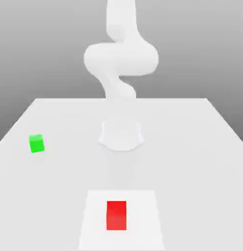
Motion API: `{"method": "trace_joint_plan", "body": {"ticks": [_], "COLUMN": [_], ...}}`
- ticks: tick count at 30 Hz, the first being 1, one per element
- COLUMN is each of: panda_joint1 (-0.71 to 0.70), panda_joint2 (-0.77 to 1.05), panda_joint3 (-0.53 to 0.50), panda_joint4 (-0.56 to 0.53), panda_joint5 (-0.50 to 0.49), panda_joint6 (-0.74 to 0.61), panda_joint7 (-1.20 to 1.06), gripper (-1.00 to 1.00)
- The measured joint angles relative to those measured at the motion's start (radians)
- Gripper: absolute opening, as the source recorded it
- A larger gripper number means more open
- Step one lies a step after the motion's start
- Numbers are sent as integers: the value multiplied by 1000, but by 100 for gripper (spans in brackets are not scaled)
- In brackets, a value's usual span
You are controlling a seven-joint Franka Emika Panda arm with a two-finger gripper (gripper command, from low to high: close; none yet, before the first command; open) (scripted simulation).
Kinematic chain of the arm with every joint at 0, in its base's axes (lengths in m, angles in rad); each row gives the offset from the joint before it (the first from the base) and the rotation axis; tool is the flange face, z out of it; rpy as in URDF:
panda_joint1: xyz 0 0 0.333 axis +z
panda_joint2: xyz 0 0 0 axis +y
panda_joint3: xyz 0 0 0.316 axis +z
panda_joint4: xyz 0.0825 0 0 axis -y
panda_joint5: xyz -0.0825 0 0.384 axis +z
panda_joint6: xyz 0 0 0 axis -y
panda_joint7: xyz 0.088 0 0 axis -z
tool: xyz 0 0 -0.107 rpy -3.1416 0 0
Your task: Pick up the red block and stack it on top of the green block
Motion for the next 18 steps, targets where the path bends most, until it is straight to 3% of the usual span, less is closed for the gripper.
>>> {"method": "trace_joint_plan", "body": {"ticks": [18], "panda_joint1": [-6], "panda_joint2": [659], "panda_joint3": [-15], "panda_joint4": [-268], "panda_joint5": [5], "panda_joint6": [334], "panda_joint7": [-29], "gripper": [0]}}
